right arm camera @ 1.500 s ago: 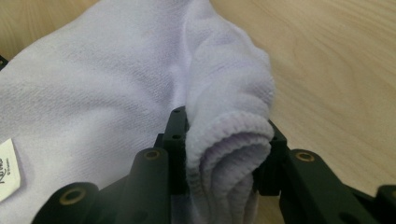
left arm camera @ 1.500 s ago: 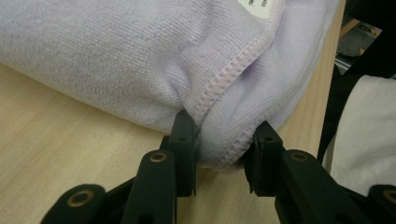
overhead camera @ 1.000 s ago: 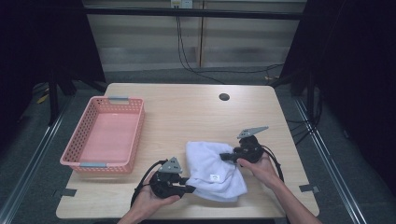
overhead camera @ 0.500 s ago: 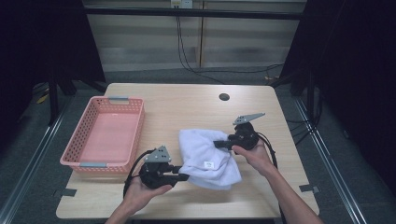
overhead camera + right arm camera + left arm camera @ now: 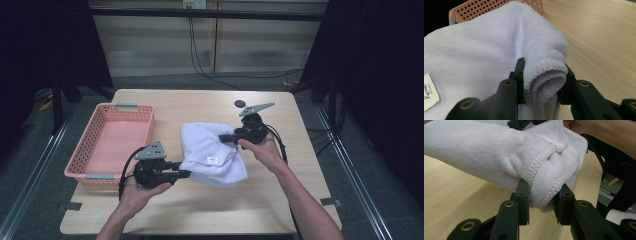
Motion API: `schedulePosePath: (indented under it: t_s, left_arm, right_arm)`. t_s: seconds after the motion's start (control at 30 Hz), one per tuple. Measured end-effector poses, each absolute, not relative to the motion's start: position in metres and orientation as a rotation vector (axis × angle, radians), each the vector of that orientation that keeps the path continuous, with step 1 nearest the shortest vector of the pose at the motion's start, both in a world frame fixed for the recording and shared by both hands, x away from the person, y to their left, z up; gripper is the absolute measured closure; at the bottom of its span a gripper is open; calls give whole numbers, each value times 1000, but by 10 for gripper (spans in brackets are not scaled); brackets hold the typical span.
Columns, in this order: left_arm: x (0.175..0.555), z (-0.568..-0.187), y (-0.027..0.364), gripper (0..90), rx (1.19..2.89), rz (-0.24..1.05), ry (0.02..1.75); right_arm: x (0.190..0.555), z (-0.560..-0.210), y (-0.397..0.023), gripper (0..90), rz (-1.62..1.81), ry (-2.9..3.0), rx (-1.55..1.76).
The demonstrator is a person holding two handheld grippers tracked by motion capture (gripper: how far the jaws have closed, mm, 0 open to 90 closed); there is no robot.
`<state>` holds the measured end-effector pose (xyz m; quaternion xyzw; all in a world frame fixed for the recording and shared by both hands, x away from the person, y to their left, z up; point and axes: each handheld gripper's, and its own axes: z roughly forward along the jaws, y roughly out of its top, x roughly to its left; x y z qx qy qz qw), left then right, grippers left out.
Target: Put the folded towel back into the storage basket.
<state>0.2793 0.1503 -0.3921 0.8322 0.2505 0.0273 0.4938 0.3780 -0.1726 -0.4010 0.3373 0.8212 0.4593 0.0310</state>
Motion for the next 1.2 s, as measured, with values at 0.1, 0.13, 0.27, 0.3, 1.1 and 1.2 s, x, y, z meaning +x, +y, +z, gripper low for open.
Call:
schedulePosePath:
  t_s: [0.1,0.13,0.27,0.3,1.1,1.2]
  left_arm:
    - [283,-387,159,687,2000,83,629]
    - [284,-385,163,687,1988,88,637]
    - [282,-379,177,687,1940,121,661]
    - [282,-378,181,687,1946,133,671]
    - [296,-367,272,693,1831,246,865]
    - [296,-365,284,694,1810,258,890]
  right_arm:
    - [385,-395,-165,676,1438,2524,1039]
    - [387,-393,-162,676,1440,2527,1041]
    - [397,-385,-148,676,1460,2551,1002]
    - [399,-384,-143,676,1474,2548,989]
    - [444,-361,-47,677,1487,2604,933]
    - [448,-361,-32,676,1496,2606,938]
